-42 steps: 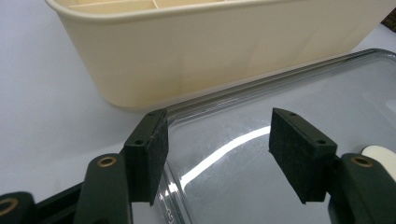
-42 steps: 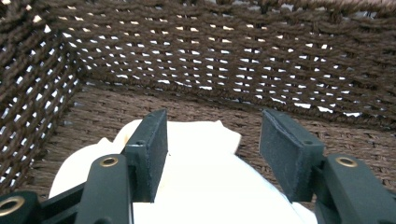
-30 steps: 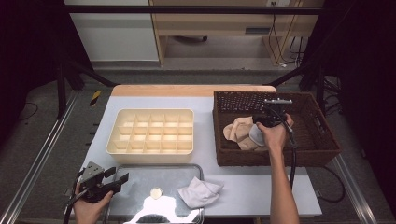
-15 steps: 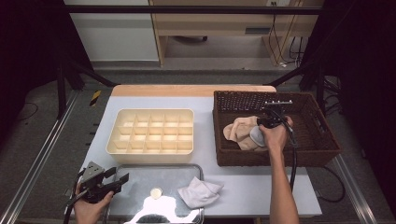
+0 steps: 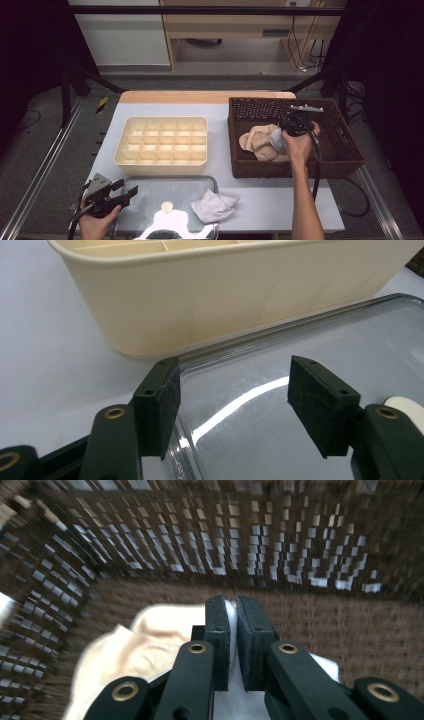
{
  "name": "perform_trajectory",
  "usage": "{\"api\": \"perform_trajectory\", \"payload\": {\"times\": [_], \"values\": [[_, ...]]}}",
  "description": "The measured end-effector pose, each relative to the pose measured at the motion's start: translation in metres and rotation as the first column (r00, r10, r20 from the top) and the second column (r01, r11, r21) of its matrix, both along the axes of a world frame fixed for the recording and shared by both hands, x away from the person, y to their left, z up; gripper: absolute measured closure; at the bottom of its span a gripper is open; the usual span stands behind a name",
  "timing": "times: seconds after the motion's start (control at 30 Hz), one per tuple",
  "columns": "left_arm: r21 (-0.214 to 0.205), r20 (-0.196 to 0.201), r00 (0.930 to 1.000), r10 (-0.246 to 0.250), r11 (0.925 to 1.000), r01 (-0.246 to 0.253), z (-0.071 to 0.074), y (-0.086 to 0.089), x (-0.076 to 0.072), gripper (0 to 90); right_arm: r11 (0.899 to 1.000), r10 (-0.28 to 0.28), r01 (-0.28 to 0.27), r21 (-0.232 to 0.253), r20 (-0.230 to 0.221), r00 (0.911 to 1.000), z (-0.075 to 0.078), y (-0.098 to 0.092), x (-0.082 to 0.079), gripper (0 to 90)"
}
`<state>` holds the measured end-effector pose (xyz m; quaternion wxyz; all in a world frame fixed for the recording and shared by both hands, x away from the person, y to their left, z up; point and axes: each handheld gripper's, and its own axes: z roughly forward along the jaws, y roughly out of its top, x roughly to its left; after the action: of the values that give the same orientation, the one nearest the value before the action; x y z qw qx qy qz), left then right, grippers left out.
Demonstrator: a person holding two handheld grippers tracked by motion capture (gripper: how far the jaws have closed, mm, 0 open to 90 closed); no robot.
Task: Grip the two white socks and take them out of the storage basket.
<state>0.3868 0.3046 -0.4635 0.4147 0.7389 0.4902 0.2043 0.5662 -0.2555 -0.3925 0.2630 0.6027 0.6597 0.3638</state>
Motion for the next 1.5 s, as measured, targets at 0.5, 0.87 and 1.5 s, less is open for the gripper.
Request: {"api": "perform_trajectory", "payload": {"times": [0.5, 0.87, 1.5], "values": [[0.000, -0.001, 1.0000, -0.005, 1.0000, 0.005, 0.000, -0.002, 0.000, 37.5, 0.989, 0.127, -0.140, 0.045, 0.221, 0.9671, 0.060, 0.018, -0.033, 85.0], [-0.001, -0.002, 1.0000, -0.006, 1.0000, 0.006, 0.000, -0.002, -0.001, 37.6, 0.978, 0.167, -0.196, 0.069, 0.304, 0.9380, 0.083, 0.026, -0.048, 85.0], [0.002, 0.003, 1.0000, -0.008, 1.0000, 0.008, 0.001, -0.003, -0.001, 37.6, 0.958, 0.237, -0.281, 0.048, 0.412, 0.8796, 0.125, 0.037, -0.077, 85.0]]}}
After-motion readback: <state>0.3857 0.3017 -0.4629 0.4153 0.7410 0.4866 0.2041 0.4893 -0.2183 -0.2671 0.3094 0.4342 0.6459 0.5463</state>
